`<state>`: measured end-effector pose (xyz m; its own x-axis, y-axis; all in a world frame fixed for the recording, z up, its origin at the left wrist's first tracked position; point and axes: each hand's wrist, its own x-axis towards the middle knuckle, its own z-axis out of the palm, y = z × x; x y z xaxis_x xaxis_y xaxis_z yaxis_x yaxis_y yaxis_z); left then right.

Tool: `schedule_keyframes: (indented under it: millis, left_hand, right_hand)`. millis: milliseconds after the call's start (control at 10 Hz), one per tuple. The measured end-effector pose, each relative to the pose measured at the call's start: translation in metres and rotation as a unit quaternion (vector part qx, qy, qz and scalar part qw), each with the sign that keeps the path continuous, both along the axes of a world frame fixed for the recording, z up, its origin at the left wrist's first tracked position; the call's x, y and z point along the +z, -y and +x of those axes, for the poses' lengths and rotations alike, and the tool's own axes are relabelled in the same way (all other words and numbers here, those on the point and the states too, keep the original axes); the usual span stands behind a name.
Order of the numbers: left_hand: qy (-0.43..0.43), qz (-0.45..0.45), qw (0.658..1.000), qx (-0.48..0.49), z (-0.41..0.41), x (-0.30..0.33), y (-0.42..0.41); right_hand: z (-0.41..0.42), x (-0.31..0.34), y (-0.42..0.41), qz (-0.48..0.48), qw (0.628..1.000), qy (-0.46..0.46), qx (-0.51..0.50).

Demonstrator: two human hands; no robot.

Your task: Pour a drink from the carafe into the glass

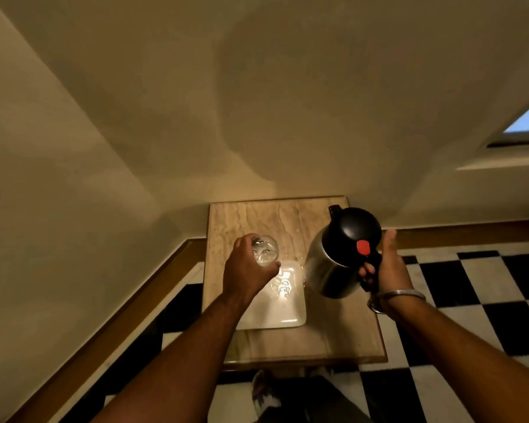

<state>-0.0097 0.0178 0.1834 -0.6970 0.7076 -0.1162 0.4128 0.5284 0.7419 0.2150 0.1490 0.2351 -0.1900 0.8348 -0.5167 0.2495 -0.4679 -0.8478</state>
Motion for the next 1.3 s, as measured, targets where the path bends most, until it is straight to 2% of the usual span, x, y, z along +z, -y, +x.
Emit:
schedule_keyframes:
  millis: [200,500,600,800,900,1000,1200,1300]
  left_hand:
    - [0.025,-0.023,0.999,-0.01,-0.005,-0.063,0.009]
    - [0.049,-0.083,0.995,-0.014,0.007,-0.179,0.005]
    - [0.054,-0.091,0.994,-0.014,0.017,-0.207,0.008]
    - [0.05,-0.095,0.994,-0.004,0.024,-0.239,0.012]
    - [0.046,-0.096,0.994,-0.01,0.027,-0.248,0.015]
    - [0.041,-0.094,0.995,-0.015,0.03,-0.252,0.016]
    - [0.04,-0.127,0.991,-0.017,0.031,-0.246,0.015]
    - [0.035,-0.191,0.98,-0.035,0.031,-0.236,0.02]
  right_hand:
    - [-0.004,-0.067,0.019,0.017,0.998,0.036,-0.051]
    - [0.01,-0.195,0.02,-0.031,0.991,0.03,-0.127]
    - [0.019,-0.222,0.026,-0.038,0.99,0.047,-0.126]
    - [0.025,-0.247,0.032,-0.042,0.99,0.024,-0.136]
    - [0.027,-0.253,0.034,-0.079,0.986,0.011,-0.147]
    - [0.03,-0.257,0.035,-0.085,0.985,0.025,-0.149]
    - [0.03,-0.256,0.036,-0.063,0.99,0.04,-0.12]
    - [0.037,-0.255,0.043,0.011,0.992,0.103,-0.076]
